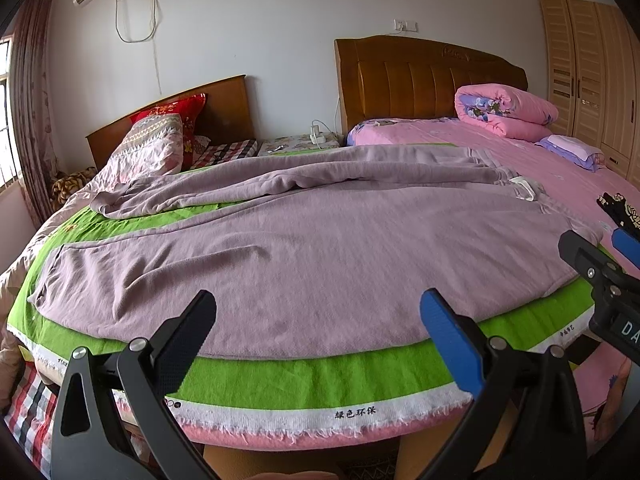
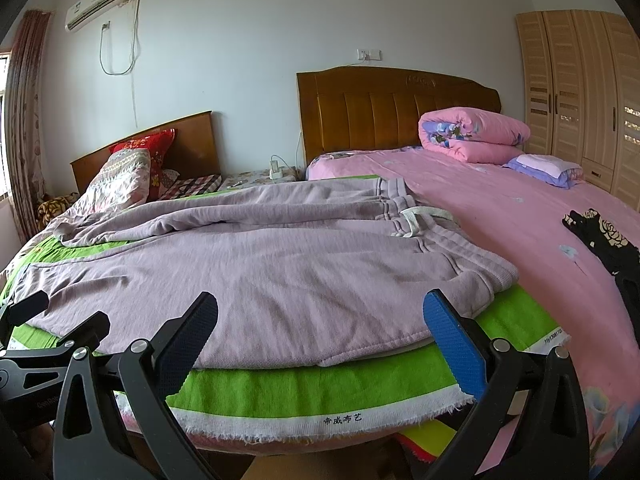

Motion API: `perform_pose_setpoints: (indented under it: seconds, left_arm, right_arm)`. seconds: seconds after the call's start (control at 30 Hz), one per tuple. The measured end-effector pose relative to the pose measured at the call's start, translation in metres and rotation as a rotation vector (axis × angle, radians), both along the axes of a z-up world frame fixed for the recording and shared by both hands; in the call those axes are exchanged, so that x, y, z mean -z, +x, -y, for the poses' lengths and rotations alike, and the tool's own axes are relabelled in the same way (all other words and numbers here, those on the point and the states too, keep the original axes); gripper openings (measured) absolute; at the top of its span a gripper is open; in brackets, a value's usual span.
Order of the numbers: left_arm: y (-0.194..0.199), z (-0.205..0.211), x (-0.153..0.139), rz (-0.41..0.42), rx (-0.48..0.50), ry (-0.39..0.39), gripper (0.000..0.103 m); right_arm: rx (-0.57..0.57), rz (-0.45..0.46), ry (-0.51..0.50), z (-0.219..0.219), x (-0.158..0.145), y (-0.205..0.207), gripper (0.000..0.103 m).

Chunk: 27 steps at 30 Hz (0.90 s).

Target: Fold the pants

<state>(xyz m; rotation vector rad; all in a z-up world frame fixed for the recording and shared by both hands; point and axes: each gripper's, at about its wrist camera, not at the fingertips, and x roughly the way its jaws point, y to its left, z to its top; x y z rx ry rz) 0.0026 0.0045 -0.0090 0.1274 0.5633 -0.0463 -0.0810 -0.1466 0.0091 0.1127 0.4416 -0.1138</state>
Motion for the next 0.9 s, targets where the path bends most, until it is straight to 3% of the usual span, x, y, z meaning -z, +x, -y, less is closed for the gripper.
perform_pose_setpoints:
  seconds: [0.9]
  left_arm:
    - [0.0003,-0.0009,0.0008,-0.004,0.0,-0.001,0.102]
  right_arm:
    - [0.002,-0.005,0.01,0.0002,0.0032,0.0004,0.099]
